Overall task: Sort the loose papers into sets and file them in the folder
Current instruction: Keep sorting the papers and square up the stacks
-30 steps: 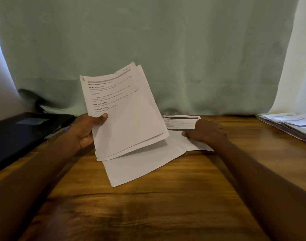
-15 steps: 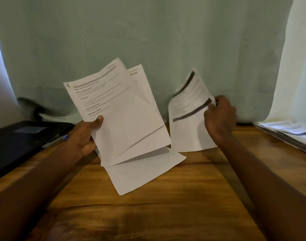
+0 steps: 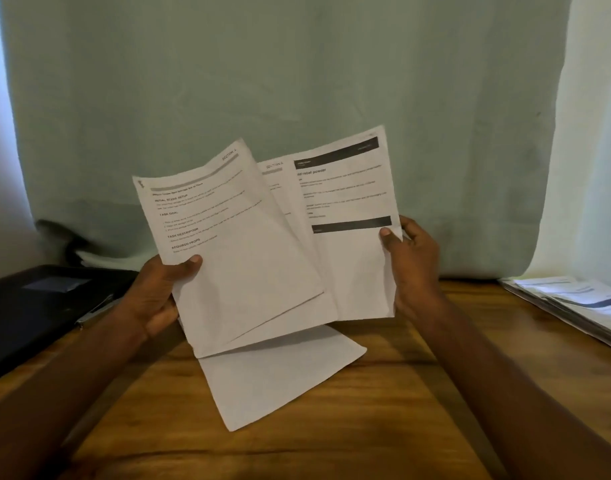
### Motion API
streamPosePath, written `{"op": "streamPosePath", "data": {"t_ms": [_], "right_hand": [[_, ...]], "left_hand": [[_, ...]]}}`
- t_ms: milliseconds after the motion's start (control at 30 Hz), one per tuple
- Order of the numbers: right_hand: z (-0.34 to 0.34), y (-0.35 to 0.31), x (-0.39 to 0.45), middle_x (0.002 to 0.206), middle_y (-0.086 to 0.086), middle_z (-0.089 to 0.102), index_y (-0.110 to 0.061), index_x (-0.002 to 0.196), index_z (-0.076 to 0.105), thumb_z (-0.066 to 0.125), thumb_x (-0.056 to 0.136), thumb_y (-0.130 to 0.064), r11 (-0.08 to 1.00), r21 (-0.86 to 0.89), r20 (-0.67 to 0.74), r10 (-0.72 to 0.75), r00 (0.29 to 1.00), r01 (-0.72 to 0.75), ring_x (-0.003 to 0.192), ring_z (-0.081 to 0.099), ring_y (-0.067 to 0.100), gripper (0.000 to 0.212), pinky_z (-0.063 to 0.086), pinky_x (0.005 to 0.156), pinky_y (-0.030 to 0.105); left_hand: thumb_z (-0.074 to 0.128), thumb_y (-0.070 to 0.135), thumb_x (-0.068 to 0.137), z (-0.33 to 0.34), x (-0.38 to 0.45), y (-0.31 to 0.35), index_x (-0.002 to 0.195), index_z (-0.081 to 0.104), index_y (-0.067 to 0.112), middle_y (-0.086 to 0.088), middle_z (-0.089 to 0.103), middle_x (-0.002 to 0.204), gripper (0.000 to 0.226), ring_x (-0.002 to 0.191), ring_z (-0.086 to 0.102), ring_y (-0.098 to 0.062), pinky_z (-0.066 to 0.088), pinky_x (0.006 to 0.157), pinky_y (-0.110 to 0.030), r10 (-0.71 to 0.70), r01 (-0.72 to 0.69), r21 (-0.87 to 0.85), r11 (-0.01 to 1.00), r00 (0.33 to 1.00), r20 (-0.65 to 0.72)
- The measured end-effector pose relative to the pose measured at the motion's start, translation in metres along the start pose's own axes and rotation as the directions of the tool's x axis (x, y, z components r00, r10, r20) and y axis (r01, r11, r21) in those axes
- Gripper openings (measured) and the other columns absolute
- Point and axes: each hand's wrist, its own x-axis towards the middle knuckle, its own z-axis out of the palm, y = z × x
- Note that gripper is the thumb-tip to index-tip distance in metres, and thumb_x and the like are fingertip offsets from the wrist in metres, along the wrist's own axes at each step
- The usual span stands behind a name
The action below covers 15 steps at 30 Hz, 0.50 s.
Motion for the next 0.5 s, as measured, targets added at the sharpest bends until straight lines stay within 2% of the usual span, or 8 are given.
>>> {"op": "streamPosePath", "data": {"t_ms": [67,167,233,333,500], "right_hand": [[0.004,0.001,-0.003,0.105,-0.011,0.073,-0.031,0.108,0.067,0.063,0.101,-0.020,0.998,0.023,0.060,0.056,0.997,-0.058,0.090,0.071,0.013,0.014,0.060,0.077,0.031],[0.009,0.003,-0.008,0.104,-0.007,0.076,-0.031,0.104,0.069,0.065,0.099,-0.021,0.989,0.085,0.117,0.110,0.987,-0.120,0.090,0.073,0.019,0.012,0.062,0.076,0.038],[0.012,0.004,-0.012,0.103,-0.007,0.077,-0.031,0.104,0.070,0.065,0.099,-0.022,0.985,0.103,0.133,0.127,0.983,-0.141,0.087,0.074,0.019,0.011,0.063,0.073,0.037],[0.015,0.004,-0.017,0.102,-0.008,0.077,-0.030,0.107,0.069,0.065,0.099,-0.023,0.981,0.111,0.166,0.141,0.976,-0.161,0.084,0.075,0.018,0.011,0.063,0.067,0.033],[0.021,0.003,-0.027,0.100,-0.003,0.079,-0.024,0.112,0.070,0.065,0.099,-0.019,0.959,0.129,0.237,0.219,0.947,-0.254,0.078,0.076,0.017,0.015,0.061,0.061,0.031]], "left_hand": [[0.057,0.003,0.096,0.002,0.000,0.007,0.142,0.057,0.017,-0.008,0.068,0.134,0.048,0.122,0.065,-0.031,0.055,0.098,-0.051,0.020,-0.020,0.017,1.000,1.000,0.018],[0.058,0.004,0.096,0.005,0.002,0.014,0.131,0.064,0.021,-0.004,0.072,0.126,0.039,0.116,0.069,-0.027,0.057,0.095,-0.049,0.057,-0.056,0.070,0.996,0.998,-0.015],[0.059,0.004,0.096,0.004,0.003,0.016,0.125,0.066,0.023,-0.003,0.074,0.123,0.036,0.114,0.069,-0.028,0.054,0.096,-0.049,0.060,-0.056,0.092,0.994,0.997,-0.046],[0.060,0.002,0.097,0.003,0.004,0.017,0.127,0.066,0.021,-0.005,0.073,0.125,0.036,0.117,0.067,-0.032,0.051,0.100,-0.053,0.053,-0.046,0.120,0.992,0.997,-0.058],[0.059,0.001,0.098,0.009,0.001,0.016,0.124,0.066,0.018,-0.008,0.072,0.122,0.032,0.109,0.068,-0.032,0.055,0.092,-0.047,0.060,-0.046,0.170,0.984,0.995,-0.078]]}}
